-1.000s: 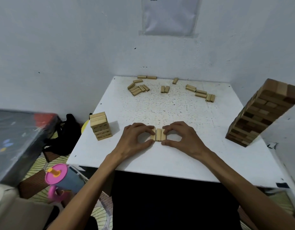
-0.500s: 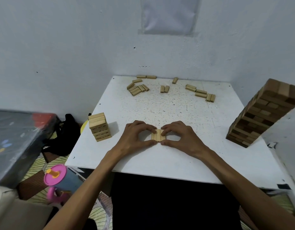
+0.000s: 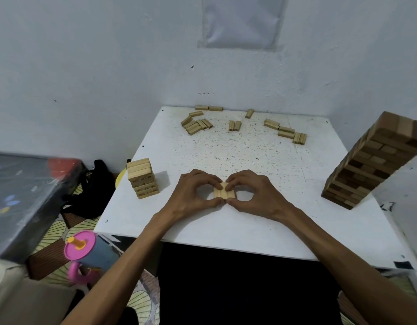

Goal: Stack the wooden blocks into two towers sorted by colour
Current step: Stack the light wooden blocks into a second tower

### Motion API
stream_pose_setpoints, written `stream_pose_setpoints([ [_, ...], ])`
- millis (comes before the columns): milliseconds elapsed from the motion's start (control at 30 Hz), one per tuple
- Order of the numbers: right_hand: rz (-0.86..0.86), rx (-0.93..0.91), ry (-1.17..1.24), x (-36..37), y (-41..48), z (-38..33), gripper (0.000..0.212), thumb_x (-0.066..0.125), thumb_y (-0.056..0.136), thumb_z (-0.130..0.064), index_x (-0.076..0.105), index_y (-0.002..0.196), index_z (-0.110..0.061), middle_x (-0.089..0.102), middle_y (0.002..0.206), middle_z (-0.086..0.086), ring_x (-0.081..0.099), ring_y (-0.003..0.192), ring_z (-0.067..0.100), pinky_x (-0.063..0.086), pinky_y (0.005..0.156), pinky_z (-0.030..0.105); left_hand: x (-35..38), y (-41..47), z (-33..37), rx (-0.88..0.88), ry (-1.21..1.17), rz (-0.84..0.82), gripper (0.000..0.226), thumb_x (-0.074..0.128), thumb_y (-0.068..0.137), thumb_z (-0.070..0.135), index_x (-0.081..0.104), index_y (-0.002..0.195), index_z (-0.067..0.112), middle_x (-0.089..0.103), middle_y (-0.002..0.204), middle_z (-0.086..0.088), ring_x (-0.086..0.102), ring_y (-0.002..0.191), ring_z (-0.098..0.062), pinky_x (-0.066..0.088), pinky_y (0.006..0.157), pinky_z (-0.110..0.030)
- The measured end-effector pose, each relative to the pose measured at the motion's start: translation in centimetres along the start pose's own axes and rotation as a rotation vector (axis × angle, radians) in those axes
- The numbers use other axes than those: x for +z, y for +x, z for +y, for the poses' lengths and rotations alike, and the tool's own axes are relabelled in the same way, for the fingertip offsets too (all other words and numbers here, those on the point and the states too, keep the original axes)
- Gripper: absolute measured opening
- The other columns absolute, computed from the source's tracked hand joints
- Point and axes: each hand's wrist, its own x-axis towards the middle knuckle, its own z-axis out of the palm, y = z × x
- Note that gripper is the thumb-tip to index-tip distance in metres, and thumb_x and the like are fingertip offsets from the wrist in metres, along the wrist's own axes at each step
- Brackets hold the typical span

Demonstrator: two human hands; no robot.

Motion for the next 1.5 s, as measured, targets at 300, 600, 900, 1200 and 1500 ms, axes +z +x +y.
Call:
stream_pose_setpoints([
  [300, 0.025, -0.140, 0.052, -1.3, 3.4, -2.1, 0.030, 0.090, 0.078, -0.018, 0.074, 0.103, -0.016, 0.071, 0.110, -0.005, 0.066, 0.106, 0.020, 0.053, 0.088, 0.043, -3.6, -0.3, 2.2, 0.006, -0.068, 0.080, 0.029, 0.092, 0.076, 0.026, 0.080, 0.102, 0.029, 0.074, 0.115, 0.017, 0.058, 0.120, -0.007, 0.047, 0.096, -0.023],
  [600, -0.039, -0.219, 0.135, -0.3, 7.9, -5.4, 0.029, 0.088, 0.076, -0.015, 0.072, 0.100, -0.015, 0.070, 0.103, -0.004, 0.062, 0.096, 0.021, 0.051, 0.085, 0.037, -9.1, -1.9, 3.1, -0.042, -0.038, 0.140, 0.028, 0.092, 0.077, 0.024, 0.080, 0.102, 0.028, 0.074, 0.113, 0.020, 0.057, 0.122, -0.006, 0.038, 0.092, -0.006],
  [900, -0.108, -0.247, 0.167, 3.5, 12.5, -8.2, 0.031, 0.087, 0.077, -0.024, 0.070, 0.103, -0.021, 0.070, 0.103, -0.013, 0.060, 0.095, 0.017, 0.050, 0.083, 0.034, -14.0, -4.4, 1.9, -0.222, 0.051, 0.255, 0.039, 0.094, 0.073, 0.030, 0.078, 0.109, 0.037, 0.057, 0.118, 0.006, 0.053, 0.110, 0.006, 0.035, 0.084, 0.001],
  [1200, -0.204, -0.238, 0.124, 7.0, 16.1, -9.5, 0.041, 0.075, 0.074, -0.050, 0.068, 0.109, -0.030, 0.068, 0.112, -0.019, 0.058, 0.103, 0.012, 0.040, 0.085, 0.020, -16.5, -6.1, -1.3, -0.212, 0.077, 0.284, 0.030, 0.089, 0.079, 0.026, 0.079, 0.105, 0.037, 0.071, 0.119, 0.022, 0.049, 0.122, -0.006, 0.045, 0.097, -0.031],
  [1500, -0.243, -0.167, 0.130, 8.5, 17.5, -9.0, 0.039, 0.087, 0.081, -0.032, 0.068, 0.115, -0.035, 0.067, 0.117, -0.020, 0.055, 0.107, 0.010, 0.038, 0.086, 0.018, -17.2, -6.0, -3.6, -0.257, 0.081, 0.288, 0.035, 0.085, 0.072, 0.046, 0.076, 0.106, 0.044, 0.068, 0.121, 0.013, 0.049, 0.124, -0.001, 0.044, 0.102, -0.030],
])
